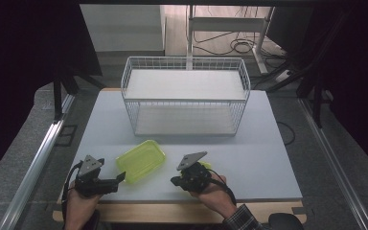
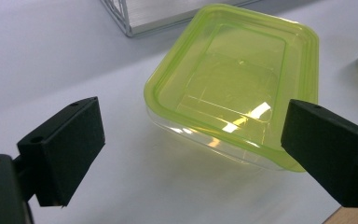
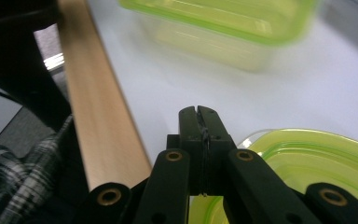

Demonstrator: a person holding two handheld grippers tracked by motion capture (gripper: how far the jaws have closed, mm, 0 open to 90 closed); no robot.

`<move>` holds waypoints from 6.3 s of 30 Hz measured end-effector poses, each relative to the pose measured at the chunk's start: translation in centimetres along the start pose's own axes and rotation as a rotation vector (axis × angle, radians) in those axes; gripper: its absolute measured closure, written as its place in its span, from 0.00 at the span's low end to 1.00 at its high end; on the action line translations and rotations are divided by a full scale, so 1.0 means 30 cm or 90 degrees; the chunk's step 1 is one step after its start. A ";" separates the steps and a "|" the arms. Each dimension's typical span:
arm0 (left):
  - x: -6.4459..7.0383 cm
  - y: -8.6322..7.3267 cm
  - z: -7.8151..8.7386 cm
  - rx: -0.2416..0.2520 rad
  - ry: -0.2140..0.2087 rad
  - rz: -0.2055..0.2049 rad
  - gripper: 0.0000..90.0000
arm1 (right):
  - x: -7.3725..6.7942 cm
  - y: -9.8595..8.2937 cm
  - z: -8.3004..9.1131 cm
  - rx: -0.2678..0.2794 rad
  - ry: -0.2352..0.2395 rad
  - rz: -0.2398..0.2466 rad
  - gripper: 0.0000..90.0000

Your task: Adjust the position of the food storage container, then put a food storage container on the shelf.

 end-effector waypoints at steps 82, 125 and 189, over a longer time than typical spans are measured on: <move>0.096 0.076 -0.298 -0.110 -0.074 -0.062 0.97 | 0.324 -0.066 0.191 0.081 -0.108 -0.130 0.97; 0.261 0.041 -0.145 -0.089 -0.119 -0.114 0.56 | 0.339 -0.157 0.252 0.071 -0.157 -0.144 0.86; 0.221 -0.006 -0.137 -0.057 -0.069 -0.183 0.03 | 0.335 -0.063 0.152 0.198 0.123 -0.430 0.89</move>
Point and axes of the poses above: each handheld gripper's, and its own axes: z roughly backward along the jaws, y roughly out of its top, x roughly to its right, the point moved 10 cm from there along -z, roughly forward along the jaws, and after that the axes turned 15 degrees about y, right-handed, at the moved point
